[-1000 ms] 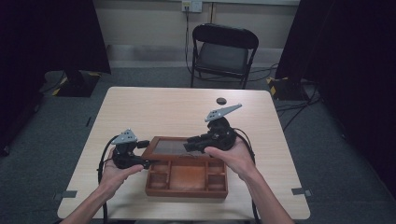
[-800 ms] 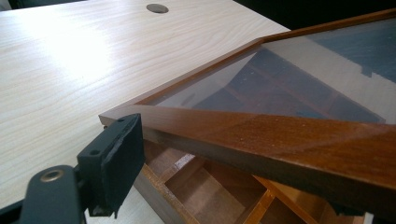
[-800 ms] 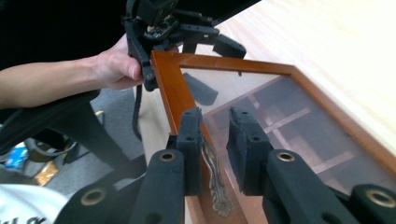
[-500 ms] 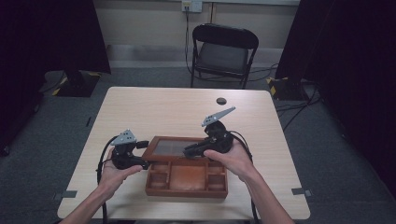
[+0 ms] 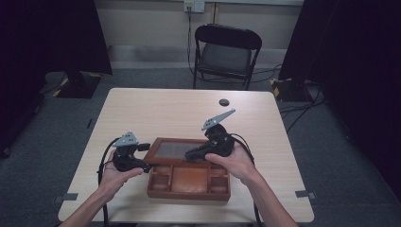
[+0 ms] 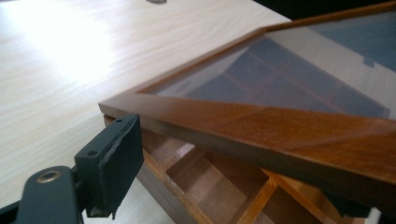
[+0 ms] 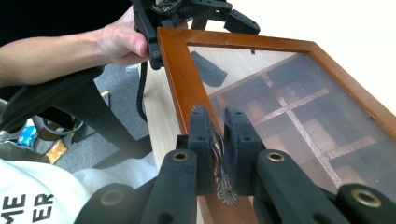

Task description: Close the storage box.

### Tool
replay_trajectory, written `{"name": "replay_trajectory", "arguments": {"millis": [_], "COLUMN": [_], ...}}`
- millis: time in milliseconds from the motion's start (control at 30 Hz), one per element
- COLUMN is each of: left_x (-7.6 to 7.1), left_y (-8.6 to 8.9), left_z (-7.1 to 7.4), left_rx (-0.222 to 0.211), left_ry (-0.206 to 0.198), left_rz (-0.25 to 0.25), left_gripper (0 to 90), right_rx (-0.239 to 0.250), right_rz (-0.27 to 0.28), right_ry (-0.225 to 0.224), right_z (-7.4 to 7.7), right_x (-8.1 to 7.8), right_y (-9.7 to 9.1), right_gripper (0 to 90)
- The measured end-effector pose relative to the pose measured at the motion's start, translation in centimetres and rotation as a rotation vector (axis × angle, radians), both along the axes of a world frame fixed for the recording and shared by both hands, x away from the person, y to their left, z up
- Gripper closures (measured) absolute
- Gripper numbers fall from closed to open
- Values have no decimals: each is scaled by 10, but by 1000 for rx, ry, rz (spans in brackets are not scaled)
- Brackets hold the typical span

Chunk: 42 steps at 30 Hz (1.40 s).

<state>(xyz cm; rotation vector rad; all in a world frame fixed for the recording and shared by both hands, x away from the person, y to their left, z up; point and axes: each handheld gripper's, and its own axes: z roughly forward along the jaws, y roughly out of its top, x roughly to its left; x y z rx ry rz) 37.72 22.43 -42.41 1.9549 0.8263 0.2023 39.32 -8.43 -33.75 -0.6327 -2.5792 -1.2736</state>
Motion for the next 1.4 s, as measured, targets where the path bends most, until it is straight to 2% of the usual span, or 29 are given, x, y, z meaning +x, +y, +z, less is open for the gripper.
{"name": "replay_trajectory", "arguments": {"millis": [33, 67, 133, 167, 200, 300, 333, 400, 433, 467, 567, 667, 767, 833, 933, 1100, 1300, 1400], "left_x": [0, 2, 3, 5, 8, 11, 12, 14, 14, 15, 15, 16, 18, 20, 22, 22, 22, 23], "left_y": [0, 2, 3, 5, 10, 15, 20, 24, 24, 27, 29, 31, 33, 36, 42, 43, 40, 38], "left_z": [0, -4, -6, -7, -7, -7, -6, -6, -6, -6, -6, -8, -9, -11, -11, -11, -10, -10], "left_rx": [0, 33, 33, 28, 30, 25, 20, 14, 14, 33, 30, 46, 47, 33, 31, 27, 28, 27], "left_ry": [0, 16, 21, 32, 33, 34, 29, 27, 27, 26, 34, 46, 57, 73, 68, 61, 56, 53], "left_rz": [0, -7, -1, 9, 40, 59, 85, 105, 105, 114, 116, 123, 126, 136, 163, 172, 182, 189], "left_gripper": [168, 187, 186, 186, 187, 186, 187, 187, 185, 185, 187, 188, 191, 196, 196, 196, 198, 198], "right_rx": [-1, -5, -3, -3, 2, -3, -7, -7, -7, -13, -17, -22, -28, -33, -39, -50, -73, -84], "right_rz": [1, 3, 3, 2, 3, 7, 8, 10, 10, 11, 16, 24, 27, 25, 25, 29, 45, 45], "right_ry": [-3, -5, -6, -6, -11, -11, -12, -12, -12, -13, -13, -16, -14, -18, -17, -13, -11, -1], "right_z": [0, 0, 0, 1, 1, 0, 0, 0, 0, -1, -2, -5, -6, -6, -9, -14, -24, -34], "right_x": [0, 0, 0, 0, 0, 0, -1, -2, -2, -3, -3, -5, -6, -7, -10, -13, -19, -23], "right_y": [0, 0, 0, -1, -1, -1, 0, 0, 0, 0, 0, 0, 0, -1, -4, -7, -5, -2], "right_gripper": [823, 824, 824, 824, 824, 824, 824, 824, 824, 824, 825, 825, 825, 824, 821, 819, 819, 821]}}
